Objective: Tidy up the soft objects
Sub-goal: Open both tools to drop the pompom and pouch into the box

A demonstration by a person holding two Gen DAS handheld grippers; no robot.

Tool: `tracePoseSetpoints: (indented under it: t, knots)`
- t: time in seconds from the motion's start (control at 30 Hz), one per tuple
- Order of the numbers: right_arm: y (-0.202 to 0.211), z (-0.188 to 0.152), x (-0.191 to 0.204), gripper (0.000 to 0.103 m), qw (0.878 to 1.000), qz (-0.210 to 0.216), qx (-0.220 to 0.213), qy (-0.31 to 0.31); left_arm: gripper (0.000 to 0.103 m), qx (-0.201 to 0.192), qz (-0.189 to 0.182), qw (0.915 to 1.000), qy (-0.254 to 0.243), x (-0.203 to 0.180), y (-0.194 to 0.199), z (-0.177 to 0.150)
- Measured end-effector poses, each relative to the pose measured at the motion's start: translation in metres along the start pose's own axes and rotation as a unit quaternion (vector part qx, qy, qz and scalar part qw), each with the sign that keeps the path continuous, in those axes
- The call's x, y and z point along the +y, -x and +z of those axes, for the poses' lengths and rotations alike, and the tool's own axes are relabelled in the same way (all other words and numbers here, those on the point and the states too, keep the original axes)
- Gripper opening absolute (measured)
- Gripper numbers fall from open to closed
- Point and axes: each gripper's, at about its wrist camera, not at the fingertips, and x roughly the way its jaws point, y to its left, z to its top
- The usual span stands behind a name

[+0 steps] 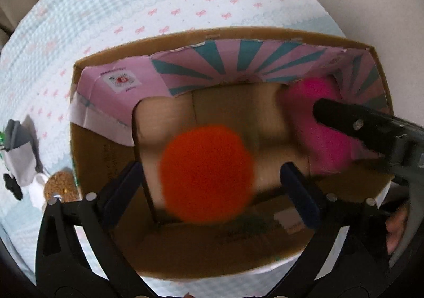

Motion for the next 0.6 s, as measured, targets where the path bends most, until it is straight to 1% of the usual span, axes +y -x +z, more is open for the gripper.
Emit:
tracePoseSetpoints:
  t: [0.03,0.3,0.43,0.5,0.6]
  knots:
    - [0.002,0.001,-0.001,0.103,1.000,0.004,-0.005,-0.004,0.103,0.000,-0.003,1.0000,0.001,0.002,0.001,-0.002]
    - [0.008,-0.001,0.004,0.103,1.000,0.002,-0.018,0.004,0.103,-0.006,-0.002,0.9999,-0.011,0.000,0.011,-0.003]
    - [0.015,-0.004,0.007,0.103,1.000,-0.007,-0.023,0.016,0.103,-0.012,-0.003,0.9998,-0.014,-0.004,0.018,-0.001]
    - [0.023,-0.004,0.010,0.103,0.999,-0.015,-0.036,0.026,0.103,-0.017,0.000,0.9997,-0.017,-0.005,0.027,-0.002]
    - [0.039,-0.006,0.015,0.103,0.998,-0.015,-0.052,0.032,0.103,-0.028,0.001,0.9995,-0.017,-0.005,0.044,-0.007]
